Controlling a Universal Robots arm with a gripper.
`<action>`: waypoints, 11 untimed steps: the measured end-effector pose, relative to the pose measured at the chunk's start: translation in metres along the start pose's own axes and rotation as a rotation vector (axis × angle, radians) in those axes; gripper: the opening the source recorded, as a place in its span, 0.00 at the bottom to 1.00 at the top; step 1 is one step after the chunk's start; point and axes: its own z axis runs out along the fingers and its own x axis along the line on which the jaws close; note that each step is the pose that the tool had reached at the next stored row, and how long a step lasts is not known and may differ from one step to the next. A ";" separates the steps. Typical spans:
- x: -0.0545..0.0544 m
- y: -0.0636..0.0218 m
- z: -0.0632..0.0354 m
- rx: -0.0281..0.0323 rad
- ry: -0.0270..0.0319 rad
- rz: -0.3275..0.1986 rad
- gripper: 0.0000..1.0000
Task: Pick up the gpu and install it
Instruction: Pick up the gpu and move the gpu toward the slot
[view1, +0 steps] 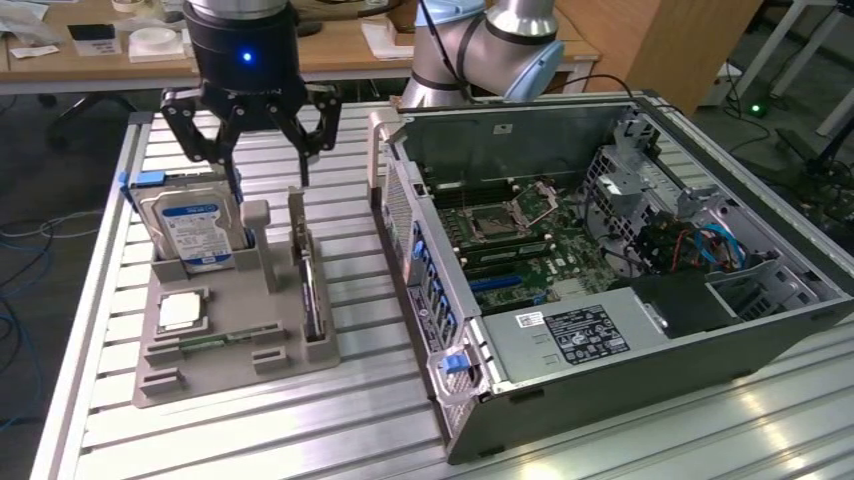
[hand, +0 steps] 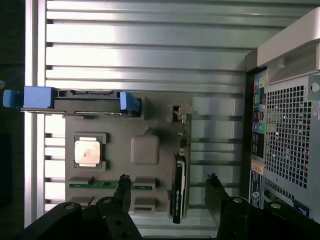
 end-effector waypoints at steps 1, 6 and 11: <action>0.000 -0.0001 0.0010 -0.0001 0.0013 0.000 0.71; 0.000 -0.0004 0.0092 -0.0001 0.0122 0.001 0.71; 0.000 -0.0012 0.0130 -0.0001 0.0193 0.001 0.71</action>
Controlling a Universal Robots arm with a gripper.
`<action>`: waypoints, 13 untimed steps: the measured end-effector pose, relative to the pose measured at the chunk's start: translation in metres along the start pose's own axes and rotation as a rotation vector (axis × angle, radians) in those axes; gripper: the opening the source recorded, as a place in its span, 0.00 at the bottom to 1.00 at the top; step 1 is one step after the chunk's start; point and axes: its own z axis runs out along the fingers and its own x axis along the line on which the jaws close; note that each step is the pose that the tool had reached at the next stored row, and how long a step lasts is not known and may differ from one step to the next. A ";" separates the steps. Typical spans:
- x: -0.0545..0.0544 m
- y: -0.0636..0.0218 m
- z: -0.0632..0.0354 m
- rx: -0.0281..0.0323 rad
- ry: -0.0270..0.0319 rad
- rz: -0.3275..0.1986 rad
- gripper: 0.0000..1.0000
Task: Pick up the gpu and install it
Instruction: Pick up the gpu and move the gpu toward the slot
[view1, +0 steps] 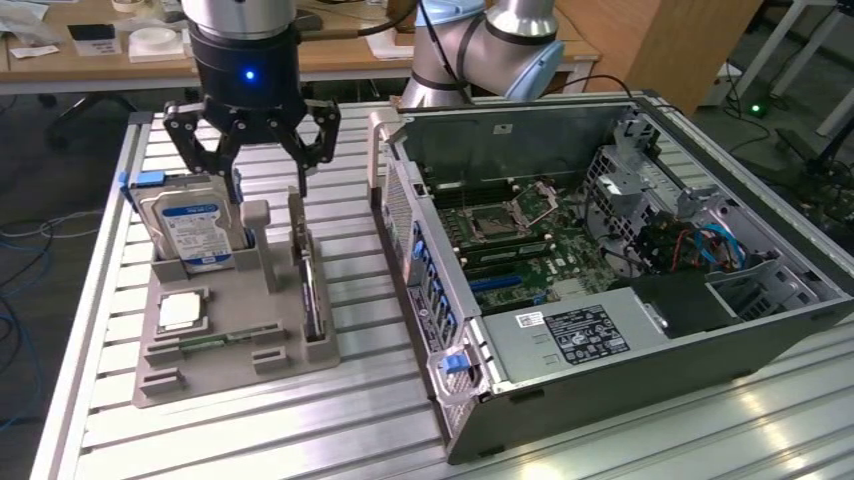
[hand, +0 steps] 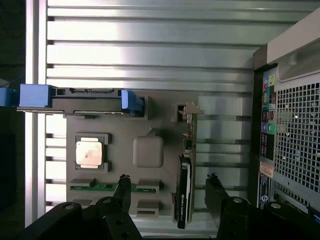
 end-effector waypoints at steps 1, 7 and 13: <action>0.000 -0.0009 0.0003 0.0000 0.0001 0.000 0.71; 0.000 -0.0115 0.0053 0.0008 -0.0048 0.000 0.71; -0.002 -0.0119 0.0105 0.0010 -0.0227 -0.001 0.71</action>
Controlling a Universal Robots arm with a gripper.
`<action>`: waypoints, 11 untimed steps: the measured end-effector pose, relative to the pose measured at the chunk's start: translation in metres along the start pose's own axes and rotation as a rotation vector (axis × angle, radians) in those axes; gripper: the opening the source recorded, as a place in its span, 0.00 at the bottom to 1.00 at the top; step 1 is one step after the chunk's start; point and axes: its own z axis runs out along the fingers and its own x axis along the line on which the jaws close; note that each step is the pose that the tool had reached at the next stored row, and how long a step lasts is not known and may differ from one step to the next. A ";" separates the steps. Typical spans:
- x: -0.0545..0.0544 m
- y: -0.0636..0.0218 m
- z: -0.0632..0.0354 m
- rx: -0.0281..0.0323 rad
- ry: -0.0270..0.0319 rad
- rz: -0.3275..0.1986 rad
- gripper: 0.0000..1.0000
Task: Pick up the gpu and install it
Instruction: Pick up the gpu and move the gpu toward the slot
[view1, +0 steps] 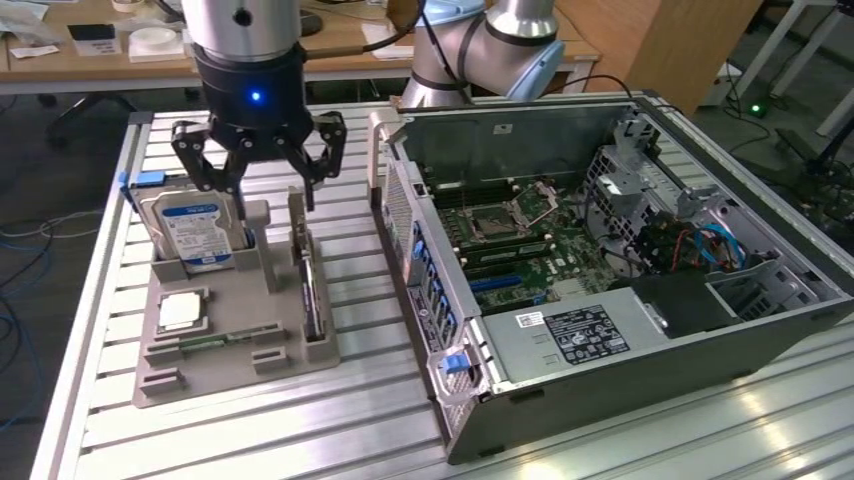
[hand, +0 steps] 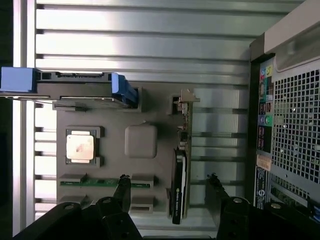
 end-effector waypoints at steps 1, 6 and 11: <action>0.000 -0.0002 0.0013 0.0000 -0.0003 0.000 0.71; -0.001 -0.0070 0.0083 0.0001 -0.0004 -0.002 0.71; -0.003 -0.0078 0.0169 0.0009 0.0013 -0.040 0.71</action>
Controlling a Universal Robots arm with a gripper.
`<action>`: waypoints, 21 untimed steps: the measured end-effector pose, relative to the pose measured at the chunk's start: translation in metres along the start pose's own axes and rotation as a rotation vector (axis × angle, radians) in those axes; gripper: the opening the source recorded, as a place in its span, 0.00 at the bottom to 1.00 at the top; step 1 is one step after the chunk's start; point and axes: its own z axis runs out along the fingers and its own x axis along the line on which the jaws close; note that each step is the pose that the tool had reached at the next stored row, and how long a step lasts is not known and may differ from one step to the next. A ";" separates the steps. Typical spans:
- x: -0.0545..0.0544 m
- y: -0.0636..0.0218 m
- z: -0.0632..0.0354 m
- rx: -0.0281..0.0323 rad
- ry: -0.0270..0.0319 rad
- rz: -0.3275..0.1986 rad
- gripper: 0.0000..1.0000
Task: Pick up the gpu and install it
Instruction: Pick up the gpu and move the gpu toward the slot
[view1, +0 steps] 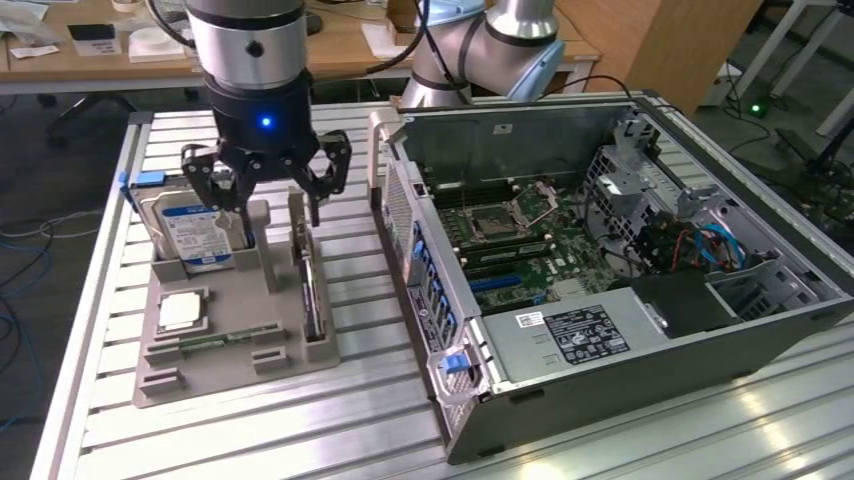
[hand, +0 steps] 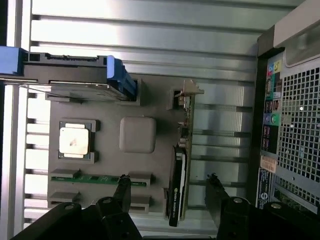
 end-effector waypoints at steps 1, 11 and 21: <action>0.000 -0.0002 0.0016 0.0001 0.0003 -0.006 0.71; -0.001 -0.0094 0.0193 0.0003 -0.0068 -0.005 0.71; -0.008 -0.0106 0.0362 0.0003 -0.0129 0.035 0.71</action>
